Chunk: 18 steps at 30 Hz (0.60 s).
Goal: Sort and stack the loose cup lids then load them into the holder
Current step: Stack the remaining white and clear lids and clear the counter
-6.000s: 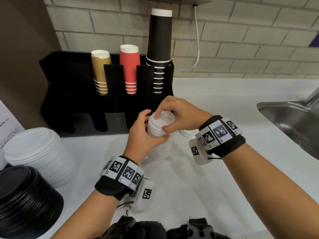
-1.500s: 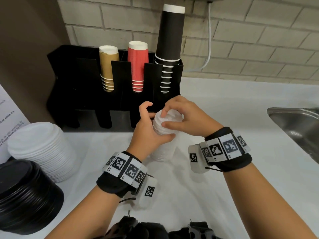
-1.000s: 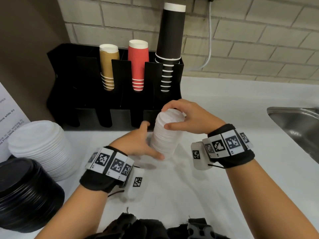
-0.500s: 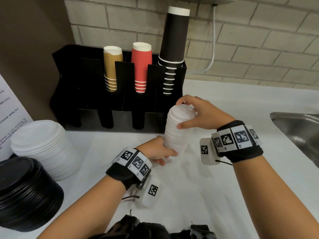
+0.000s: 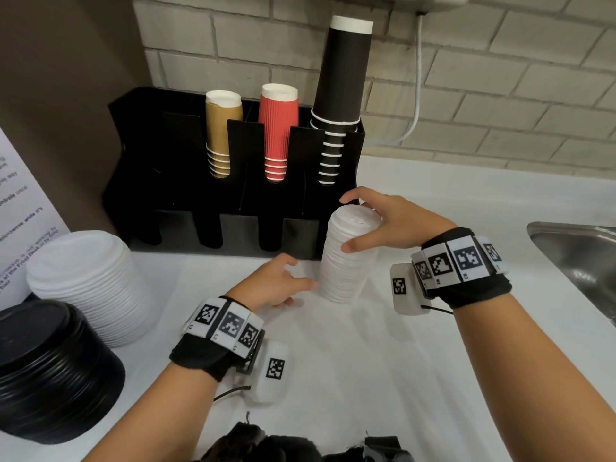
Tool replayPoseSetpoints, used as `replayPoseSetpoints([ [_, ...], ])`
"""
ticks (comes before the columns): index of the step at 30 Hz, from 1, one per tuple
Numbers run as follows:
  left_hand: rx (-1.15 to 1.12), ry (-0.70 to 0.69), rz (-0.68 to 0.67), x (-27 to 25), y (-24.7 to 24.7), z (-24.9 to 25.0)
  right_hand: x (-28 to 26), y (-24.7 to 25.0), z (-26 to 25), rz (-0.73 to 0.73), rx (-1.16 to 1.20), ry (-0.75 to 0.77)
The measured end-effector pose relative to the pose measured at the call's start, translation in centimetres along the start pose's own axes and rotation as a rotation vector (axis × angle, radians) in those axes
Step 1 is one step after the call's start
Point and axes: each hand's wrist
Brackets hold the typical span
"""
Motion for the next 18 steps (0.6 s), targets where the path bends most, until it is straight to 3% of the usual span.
replayPoseSetpoints([
  [11,-0.201,-0.091,0.223,-2.7,3.2,-0.1,0.9,0.6,-0.3,0.028,-0.065,0.019],
  [15,-0.326,-0.264,0.387,-3.4,3.7,1.7,0.3,1.7,-2.2,0.129,-0.001,0.175],
  [18,-0.526,-0.425,0.293,-4.3,3.8,3.3,-0.2,0.9,-5.5,0.060,0.133,0.346],
])
Point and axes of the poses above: each hand's wrist, its own x-axis towards the middle knuckle, its own y-axis out of the back of the hand, z = x × y, and after that the axes turned 4 degrees about -y, right-handed
